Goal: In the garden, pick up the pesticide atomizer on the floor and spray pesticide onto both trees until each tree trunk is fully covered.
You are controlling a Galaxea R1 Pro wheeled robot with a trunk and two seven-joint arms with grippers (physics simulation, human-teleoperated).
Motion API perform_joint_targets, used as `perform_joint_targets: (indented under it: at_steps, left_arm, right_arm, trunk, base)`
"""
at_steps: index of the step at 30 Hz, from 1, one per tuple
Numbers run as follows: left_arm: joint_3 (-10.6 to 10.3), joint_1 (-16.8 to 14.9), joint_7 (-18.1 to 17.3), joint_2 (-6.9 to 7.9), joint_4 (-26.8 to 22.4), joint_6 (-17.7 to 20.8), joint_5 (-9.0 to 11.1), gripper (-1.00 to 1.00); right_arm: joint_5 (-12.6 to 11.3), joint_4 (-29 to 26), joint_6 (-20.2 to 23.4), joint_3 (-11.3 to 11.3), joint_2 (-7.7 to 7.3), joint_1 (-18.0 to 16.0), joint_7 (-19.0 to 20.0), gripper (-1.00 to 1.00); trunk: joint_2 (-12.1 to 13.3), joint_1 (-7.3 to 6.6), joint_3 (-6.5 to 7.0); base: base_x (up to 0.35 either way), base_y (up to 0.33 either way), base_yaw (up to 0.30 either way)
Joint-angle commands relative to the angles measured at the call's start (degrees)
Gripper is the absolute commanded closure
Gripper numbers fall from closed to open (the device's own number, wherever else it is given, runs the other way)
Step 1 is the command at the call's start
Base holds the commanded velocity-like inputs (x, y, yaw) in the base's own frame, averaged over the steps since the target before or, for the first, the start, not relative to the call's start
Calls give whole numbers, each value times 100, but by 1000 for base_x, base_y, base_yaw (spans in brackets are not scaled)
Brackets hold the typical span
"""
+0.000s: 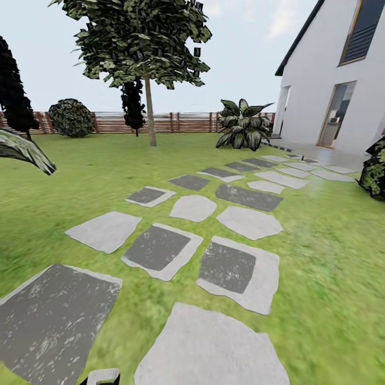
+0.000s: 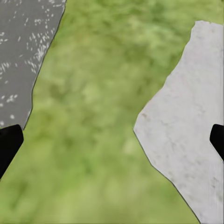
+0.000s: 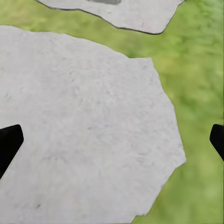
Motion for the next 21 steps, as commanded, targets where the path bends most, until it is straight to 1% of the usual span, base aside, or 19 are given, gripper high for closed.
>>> perform_joint_targets:
  at_steps: [1, 21]
  left_arm:
    - [0, 0, 1, 0, 0, -1, 0, -100]
    - [0, 0, 4, 0, 0, 2, 0, -100]
  right_arm:
    - [0, 0, 0, 0, 0, 0, 0, -100]
    - [0, 21, -9, 1, 9, 0, -1, -100]
  trunk:
    - [0, 0, 0]
    - [0, 0, 0]
  base:
    - [340, 0, -1]
    - [340, 0, 0]
